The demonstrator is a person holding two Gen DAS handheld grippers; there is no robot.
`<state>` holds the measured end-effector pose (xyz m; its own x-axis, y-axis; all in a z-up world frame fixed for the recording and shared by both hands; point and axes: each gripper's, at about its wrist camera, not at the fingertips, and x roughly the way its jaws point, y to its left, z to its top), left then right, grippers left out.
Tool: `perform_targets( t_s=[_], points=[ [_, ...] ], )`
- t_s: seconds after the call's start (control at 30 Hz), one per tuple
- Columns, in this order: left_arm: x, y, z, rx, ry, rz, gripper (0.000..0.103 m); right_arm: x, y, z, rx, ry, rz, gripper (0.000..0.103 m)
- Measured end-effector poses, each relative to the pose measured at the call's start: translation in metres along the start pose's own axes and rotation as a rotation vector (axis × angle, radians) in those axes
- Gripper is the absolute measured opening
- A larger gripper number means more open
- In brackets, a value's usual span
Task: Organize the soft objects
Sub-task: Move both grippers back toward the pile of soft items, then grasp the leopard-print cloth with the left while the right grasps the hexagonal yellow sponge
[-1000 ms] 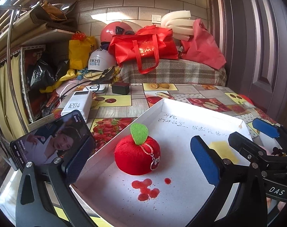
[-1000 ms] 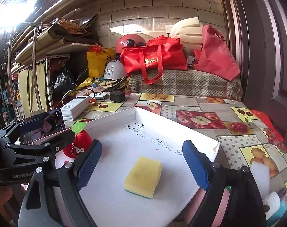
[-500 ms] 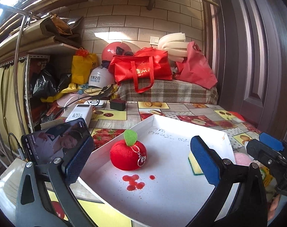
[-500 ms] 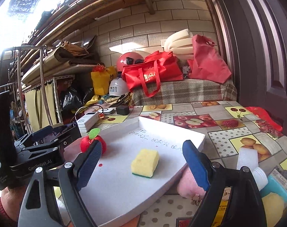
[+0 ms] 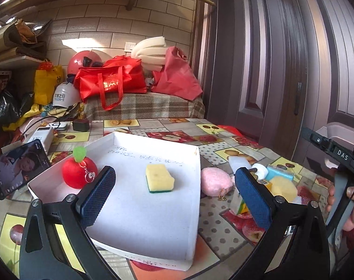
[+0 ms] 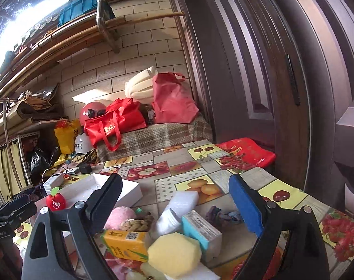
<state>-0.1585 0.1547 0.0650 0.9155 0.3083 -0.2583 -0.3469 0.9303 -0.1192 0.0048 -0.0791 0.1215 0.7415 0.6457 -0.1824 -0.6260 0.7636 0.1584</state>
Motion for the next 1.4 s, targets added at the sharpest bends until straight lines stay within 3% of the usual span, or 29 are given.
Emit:
perform_targets(
  t_s=[0.07,0.17,0.3,0.4,0.53,0.6,0.67,0.7,0.9,1.13,1.4],
  points=[
    [0.008,-0.015,-0.003,0.032,0.069,-0.078,0.103,0.000,-0.021,-0.002,-0.006,0.046,-0.004,0.103],
    [0.020,-0.051,-0.009,0.108,0.177,-0.212,0.103,0.007,-0.036,-0.008,-0.034,0.169,0.054,0.103],
    [0.034,-0.106,-0.018,0.190,0.307,-0.380,0.103,0.011,-0.045,-0.011,-0.062,0.268,0.052,0.103],
    [0.054,-0.143,-0.027,0.266,0.430,-0.408,0.102,0.015,-0.044,-0.015,-0.075,0.327,0.114,0.103],
    [0.074,-0.174,-0.035,0.325,0.513,-0.436,0.099,0.024,-0.017,-0.030,-0.180,0.438,0.224,0.103],
    [0.084,-0.182,-0.042,0.351,0.569,-0.419,0.080,0.031,-0.006,-0.035,-0.224,0.482,0.234,0.103],
    [0.092,-0.182,-0.050,0.352,0.623,-0.397,0.067,0.039,-0.002,-0.039,-0.225,0.523,0.258,0.100],
    [0.094,-0.180,-0.051,0.338,0.639,-0.395,0.066,0.043,-0.001,-0.041,-0.217,0.546,0.272,0.098],
    [0.095,-0.163,-0.049,0.274,0.636,-0.392,0.044,0.047,0.003,-0.048,-0.202,0.606,0.305,0.081],
    [0.086,-0.152,-0.047,0.262,0.613,-0.357,0.044,0.061,0.014,-0.053,-0.227,0.659,0.298,0.080],
    [0.076,-0.124,-0.041,0.207,0.565,-0.302,0.044,0.069,0.010,-0.056,-0.212,0.696,0.293,0.060]
  ],
)
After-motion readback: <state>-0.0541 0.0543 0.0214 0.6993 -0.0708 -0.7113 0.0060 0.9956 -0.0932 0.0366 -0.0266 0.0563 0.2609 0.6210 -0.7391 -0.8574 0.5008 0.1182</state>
